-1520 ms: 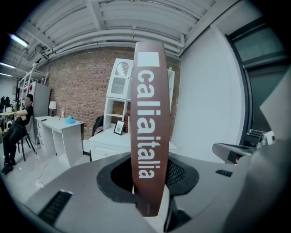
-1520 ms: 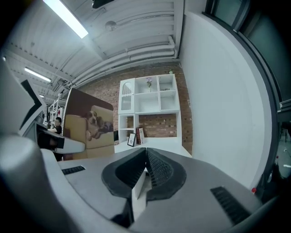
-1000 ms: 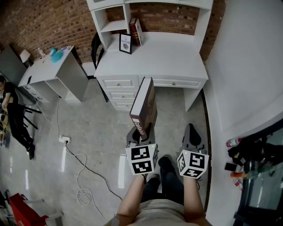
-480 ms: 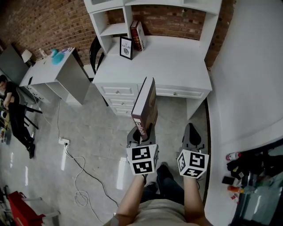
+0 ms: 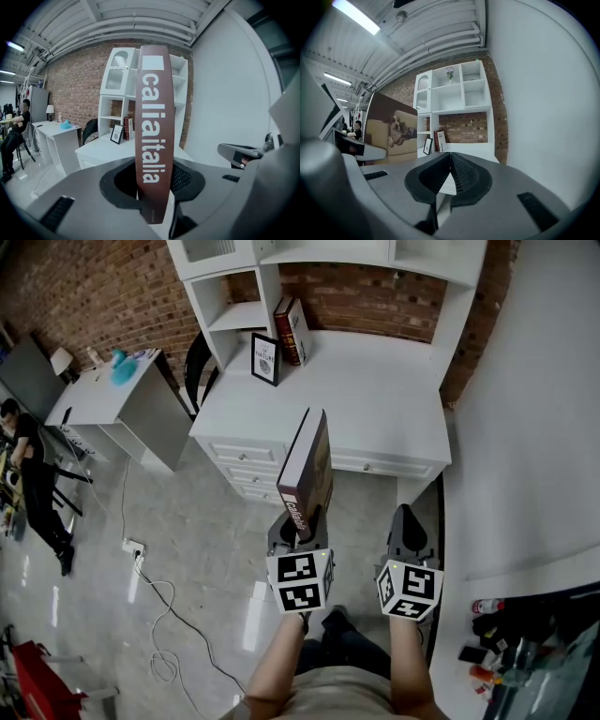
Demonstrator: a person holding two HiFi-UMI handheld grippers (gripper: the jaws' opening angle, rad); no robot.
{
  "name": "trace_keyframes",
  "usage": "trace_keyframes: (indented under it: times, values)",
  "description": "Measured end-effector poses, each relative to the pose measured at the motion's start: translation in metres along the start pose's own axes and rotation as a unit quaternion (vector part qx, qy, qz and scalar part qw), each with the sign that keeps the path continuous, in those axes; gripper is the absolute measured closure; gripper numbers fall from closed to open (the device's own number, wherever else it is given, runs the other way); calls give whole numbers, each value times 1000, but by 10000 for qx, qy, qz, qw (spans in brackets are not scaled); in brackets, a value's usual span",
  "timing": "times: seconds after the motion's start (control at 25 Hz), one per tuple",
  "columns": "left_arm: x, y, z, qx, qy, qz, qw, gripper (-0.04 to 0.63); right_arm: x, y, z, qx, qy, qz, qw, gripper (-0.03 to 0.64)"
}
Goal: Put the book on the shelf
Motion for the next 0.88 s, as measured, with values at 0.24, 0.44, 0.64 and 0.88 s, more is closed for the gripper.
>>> trace_keyframes:
  times: [0.24, 0.44, 0.64, 0.88]
  values:
    - [-12, 8, 27, -26, 31, -7, 10000, 446, -19, -4, 27, 5, 49, 48, 10000, 600]
    - [-14, 11, 43, 27, 71, -8, 10000, 446, -25, -7, 43, 51, 114, 109, 9999, 600]
    - [-6, 16, 60, 58, 116, -6, 9999, 446, -24, -8, 61, 78, 115, 103, 9999, 600]
    - [-1, 26, 95, 117, 8, 12, 9999, 446, -26, -6, 97, 124, 68, 141, 9998, 600]
Point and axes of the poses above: the fingertips, and each gripper's own axes: z forward along the fingers, x to its left, y out of its top, the point moved 2 cm from there along -z, backward along the fingers, and after that the axes turned 9 degrees about -z, right-handed, at the moved point
